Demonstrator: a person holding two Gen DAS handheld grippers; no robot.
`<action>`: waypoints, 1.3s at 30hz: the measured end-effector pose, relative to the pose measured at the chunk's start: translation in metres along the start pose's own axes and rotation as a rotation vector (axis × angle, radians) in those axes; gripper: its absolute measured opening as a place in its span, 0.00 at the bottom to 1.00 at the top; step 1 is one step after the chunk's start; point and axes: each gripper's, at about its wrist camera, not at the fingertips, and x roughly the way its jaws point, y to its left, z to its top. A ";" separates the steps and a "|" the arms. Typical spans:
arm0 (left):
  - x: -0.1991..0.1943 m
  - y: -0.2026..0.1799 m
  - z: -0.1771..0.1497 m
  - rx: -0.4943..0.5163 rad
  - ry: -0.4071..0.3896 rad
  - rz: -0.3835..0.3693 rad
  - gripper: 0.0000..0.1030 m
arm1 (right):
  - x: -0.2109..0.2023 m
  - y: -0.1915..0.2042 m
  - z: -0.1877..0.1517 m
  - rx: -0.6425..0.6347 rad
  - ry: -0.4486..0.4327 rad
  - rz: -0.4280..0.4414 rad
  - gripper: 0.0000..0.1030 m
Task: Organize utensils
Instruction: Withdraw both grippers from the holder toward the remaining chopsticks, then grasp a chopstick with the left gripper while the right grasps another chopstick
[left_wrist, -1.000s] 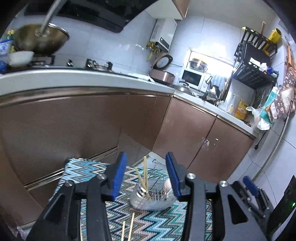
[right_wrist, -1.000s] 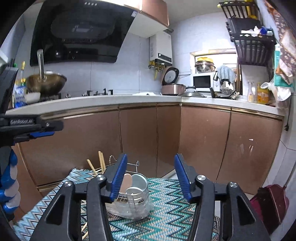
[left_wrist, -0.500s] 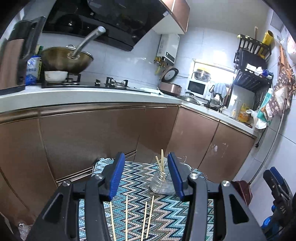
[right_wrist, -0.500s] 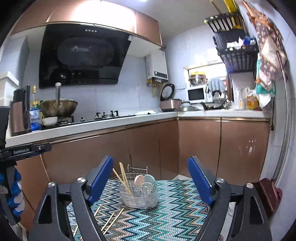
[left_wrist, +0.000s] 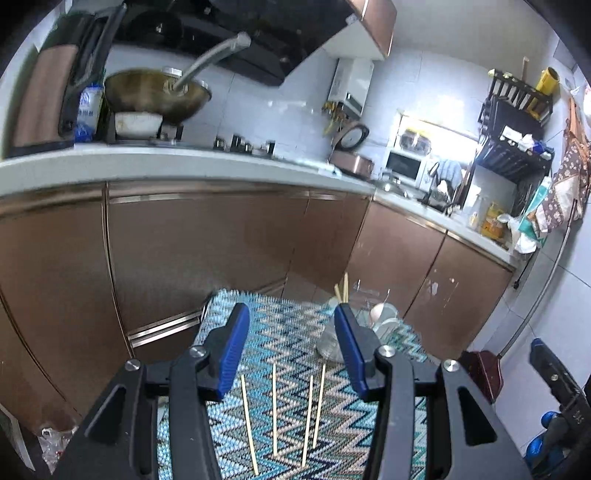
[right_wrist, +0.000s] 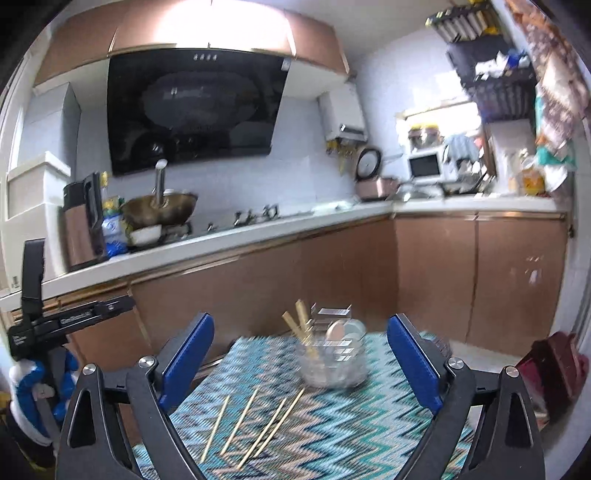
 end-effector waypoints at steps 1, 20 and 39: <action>0.009 0.001 -0.002 0.002 0.035 0.001 0.45 | 0.008 0.002 -0.003 0.004 0.034 0.003 0.81; 0.241 0.024 -0.079 -0.008 0.647 -0.027 0.43 | 0.267 -0.002 -0.130 0.132 0.706 0.075 0.25; 0.334 0.023 -0.113 0.026 0.866 -0.001 0.17 | 0.360 -0.008 -0.170 0.079 0.830 -0.049 0.19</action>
